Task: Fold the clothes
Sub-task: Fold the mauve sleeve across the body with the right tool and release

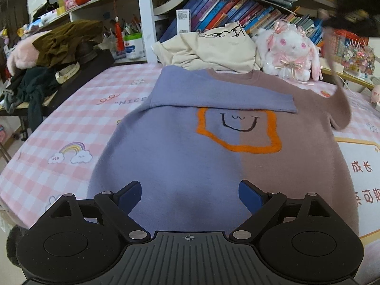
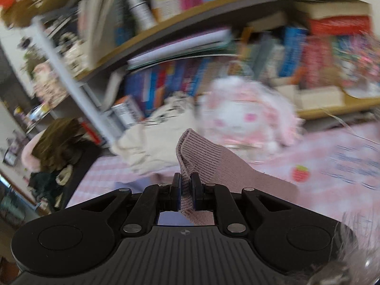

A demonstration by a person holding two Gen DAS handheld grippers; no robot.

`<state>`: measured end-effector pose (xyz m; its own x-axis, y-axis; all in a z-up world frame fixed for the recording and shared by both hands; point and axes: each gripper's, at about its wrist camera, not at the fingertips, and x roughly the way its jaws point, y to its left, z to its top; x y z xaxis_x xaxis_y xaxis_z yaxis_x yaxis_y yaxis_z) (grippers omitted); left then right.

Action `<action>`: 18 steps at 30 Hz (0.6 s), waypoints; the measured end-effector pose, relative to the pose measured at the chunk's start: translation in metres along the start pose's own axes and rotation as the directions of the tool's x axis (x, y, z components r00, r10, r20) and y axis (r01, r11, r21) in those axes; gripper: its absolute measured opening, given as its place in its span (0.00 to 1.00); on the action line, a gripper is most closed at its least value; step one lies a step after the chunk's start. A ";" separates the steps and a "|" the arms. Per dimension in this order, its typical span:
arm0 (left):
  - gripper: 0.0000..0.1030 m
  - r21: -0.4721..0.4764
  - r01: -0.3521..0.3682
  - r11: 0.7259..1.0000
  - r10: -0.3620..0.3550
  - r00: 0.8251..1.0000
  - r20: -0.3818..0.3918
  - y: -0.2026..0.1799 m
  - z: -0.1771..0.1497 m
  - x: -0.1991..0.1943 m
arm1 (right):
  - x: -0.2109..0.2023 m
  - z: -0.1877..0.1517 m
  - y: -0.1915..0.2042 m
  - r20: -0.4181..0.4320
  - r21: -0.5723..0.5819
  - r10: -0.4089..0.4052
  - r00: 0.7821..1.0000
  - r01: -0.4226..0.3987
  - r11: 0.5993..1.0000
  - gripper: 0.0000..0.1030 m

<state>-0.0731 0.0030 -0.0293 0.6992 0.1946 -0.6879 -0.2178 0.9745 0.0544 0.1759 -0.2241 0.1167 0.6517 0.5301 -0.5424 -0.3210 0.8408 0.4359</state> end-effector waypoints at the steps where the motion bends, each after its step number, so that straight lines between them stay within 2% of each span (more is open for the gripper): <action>1: 0.89 0.006 0.003 1.000 -0.003 1.000 0.003 0.003 0.001 0.000 | 0.009 0.000 0.014 -0.002 -0.018 0.014 1.000 -0.014 1.000 0.08; 5: 0.89 0.045 0.003 0.999 -0.004 1.000 0.016 0.016 0.003 -0.002 | 0.045 -0.005 0.063 -0.024 -0.071 0.055 0.998 -0.057 0.996 0.08; 10: 0.89 0.084 -0.007 0.996 0.006 1.000 0.013 0.034 0.000 -0.003 | 0.095 -0.021 0.107 -0.066 -0.113 0.062 0.996 -0.069 0.991 0.08; 18: 0.89 0.134 -0.026 0.991 0.026 1.000 0.004 0.057 -0.008 -0.008 | 0.155 -0.050 0.134 -0.156 -0.116 0.045 0.987 -0.064 0.991 0.08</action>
<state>-0.0963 0.0564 -0.0263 0.6964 0.2204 -0.6830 -0.1428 0.9752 0.1690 0.1996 -0.0235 0.0551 0.5213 0.5780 -0.6278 -0.4397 0.8125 0.3829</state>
